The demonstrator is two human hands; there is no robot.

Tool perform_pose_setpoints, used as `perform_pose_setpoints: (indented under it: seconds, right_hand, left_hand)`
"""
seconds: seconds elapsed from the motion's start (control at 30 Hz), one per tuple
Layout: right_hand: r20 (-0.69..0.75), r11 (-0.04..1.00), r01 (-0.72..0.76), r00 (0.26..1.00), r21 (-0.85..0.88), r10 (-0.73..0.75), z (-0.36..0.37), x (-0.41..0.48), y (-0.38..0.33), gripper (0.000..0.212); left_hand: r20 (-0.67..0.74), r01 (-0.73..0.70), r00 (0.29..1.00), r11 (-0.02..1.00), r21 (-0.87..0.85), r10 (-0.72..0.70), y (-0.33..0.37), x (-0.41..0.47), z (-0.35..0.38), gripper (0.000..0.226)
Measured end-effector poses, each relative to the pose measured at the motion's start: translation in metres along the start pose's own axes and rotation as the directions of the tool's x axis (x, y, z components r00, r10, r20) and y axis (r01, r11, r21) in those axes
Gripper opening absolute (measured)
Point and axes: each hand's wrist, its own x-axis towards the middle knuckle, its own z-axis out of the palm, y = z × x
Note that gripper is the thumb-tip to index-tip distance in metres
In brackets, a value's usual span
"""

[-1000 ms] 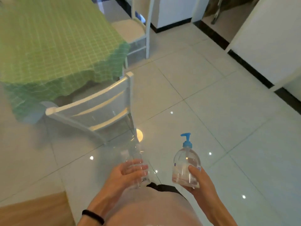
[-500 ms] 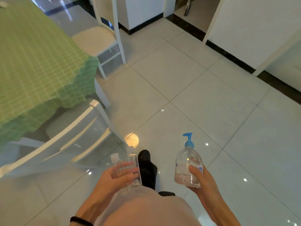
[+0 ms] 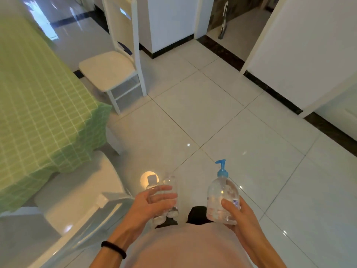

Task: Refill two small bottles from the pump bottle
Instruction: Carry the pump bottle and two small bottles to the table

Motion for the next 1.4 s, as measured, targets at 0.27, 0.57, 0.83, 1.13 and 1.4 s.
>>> perform_pose_setpoints:
  seconds: [0.27, 0.57, 0.83, 1.13, 1.4]
  right_hand:
    - [0.095, 0.997, 0.022, 0.995, -0.067, -0.016, 0.002, 0.117, -0.092, 0.075]
    - [0.232, 0.992, 0.038, 0.973, -0.117, -0.01, 0.006, 0.264, -0.222, 0.057]
    - [0.384, 0.976, 0.068, 0.923, -0.206, 0.016, 0.061, 0.351, -0.316, 0.064]
    - [0.425, 0.955, 0.098, 0.905, -0.281, 0.032, 0.175, 0.428, -0.39, 0.056]
    - [0.456, 0.941, 0.119, 0.889, -0.317, 0.042, 0.29, 0.479, -0.472, 0.068]
  left_hand:
    - [-0.08, 0.019, 0.997, 0.998, -0.052, -0.023, 0.062, 0.107, 0.009, 0.057]
    - [-0.264, -0.021, 0.964, 0.987, -0.159, -0.022, 0.143, 0.2, 0.011, 0.078]
    - [-0.422, -0.078, 0.904, 0.949, -0.307, -0.063, 0.193, 0.23, -0.013, 0.063]
    - [-0.472, -0.127, 0.879, 0.926, -0.356, -0.061, 0.256, 0.316, -0.092, 0.056]
    - [-0.49, -0.192, 0.872, 0.916, -0.353, -0.006, 0.337, 0.374, -0.188, 0.058]
